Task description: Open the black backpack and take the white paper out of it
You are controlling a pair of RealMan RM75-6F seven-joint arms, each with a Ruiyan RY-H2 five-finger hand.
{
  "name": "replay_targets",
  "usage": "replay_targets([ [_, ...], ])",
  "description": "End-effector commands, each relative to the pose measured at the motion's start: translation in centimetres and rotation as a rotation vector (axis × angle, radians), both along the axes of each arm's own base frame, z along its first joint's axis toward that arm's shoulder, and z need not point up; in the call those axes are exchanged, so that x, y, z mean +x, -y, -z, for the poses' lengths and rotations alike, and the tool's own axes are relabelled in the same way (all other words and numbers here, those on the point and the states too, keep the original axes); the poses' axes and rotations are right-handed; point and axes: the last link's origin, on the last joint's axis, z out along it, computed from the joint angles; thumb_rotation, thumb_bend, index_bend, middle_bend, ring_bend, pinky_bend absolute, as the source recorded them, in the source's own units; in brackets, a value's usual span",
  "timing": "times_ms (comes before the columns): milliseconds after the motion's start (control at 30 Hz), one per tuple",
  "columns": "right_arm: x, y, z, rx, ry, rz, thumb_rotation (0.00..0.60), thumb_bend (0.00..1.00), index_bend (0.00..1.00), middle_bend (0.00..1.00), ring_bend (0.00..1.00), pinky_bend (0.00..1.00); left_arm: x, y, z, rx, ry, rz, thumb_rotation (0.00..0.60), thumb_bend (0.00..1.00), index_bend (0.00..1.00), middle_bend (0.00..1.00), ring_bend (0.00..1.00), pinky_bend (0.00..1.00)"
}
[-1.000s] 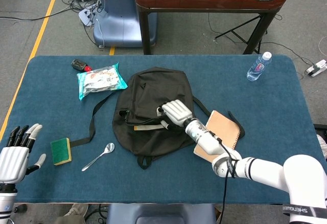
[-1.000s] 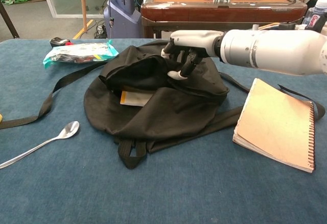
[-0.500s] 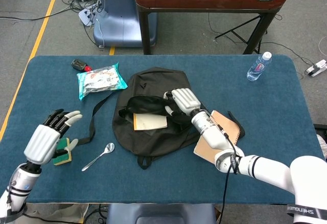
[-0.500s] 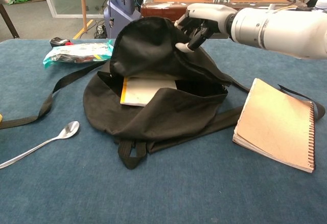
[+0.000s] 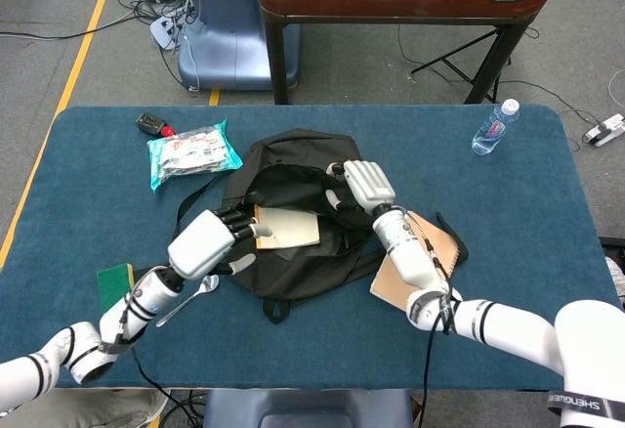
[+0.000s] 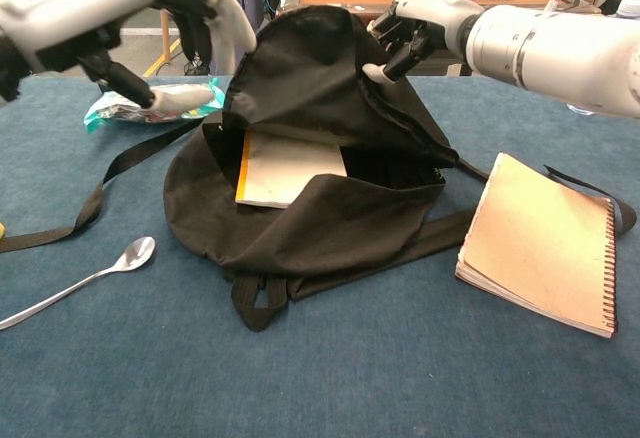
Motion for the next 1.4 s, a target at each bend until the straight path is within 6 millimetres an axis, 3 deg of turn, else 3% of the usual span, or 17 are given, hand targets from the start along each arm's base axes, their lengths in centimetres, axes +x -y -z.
replay_targets([
  [33,0.0,-0.1,0.1,0.0,0.013,0.009,0.6,0.43,0.64,0.43,0.31,0.32,1.5,-1.2,3.2,-0.031,-0.051,0.033,0.6,0.32,0.46,0.49,0.47,0.44],
  [300,-0.3,-0.6,0.5,0.014,0.028,0.021,0.6,0.43,0.64,0.43,0.31,0.32,2.5,-3.1,8.0,-0.021,-0.19,-0.004,0.6,0.32,0.44,0.5,0.46,0.45],
  [467,-0.6,-0.8,0.7,0.022,0.03,0.023,0.6,0.43,0.64,0.43,0.31,0.32,1.8,-4.0,10.0,0.009,-0.332,-0.046,0.6,0.32,0.32,0.43,0.4,0.43],
  [733,-1.0,-1.0,0.9,0.034,0.037,0.024,0.6,0.42,0.64,0.43,0.31,0.33,0.0,-4.6,11.0,0.024,-0.441,-0.16,0.6,0.26,0.13,0.22,0.22,0.31],
  [867,-1.1,-1.1,1.0,0.036,0.039,0.023,0.6,0.42,0.64,0.43,0.31,0.33,-0.5,-4.1,11.2,0.025,-0.475,-0.187,0.6,0.25,0.06,0.17,0.18,0.28],
  [1167,-1.4,-1.2,1.0,0.041,0.05,0.031,0.6,0.42,0.64,0.43,0.31,0.33,-0.3,-3.0,11.4,0.015,-0.525,-0.18,0.6,0.25,0.05,0.16,0.18,0.26],
  [1400,-1.4,-1.4,1.0,0.042,0.057,0.027,0.6,0.42,0.64,0.43,0.31,0.33,0.3,-3.8,12.2,0.025,-0.536,-0.214,0.6,0.25,0.07,0.16,0.18,0.26],
])
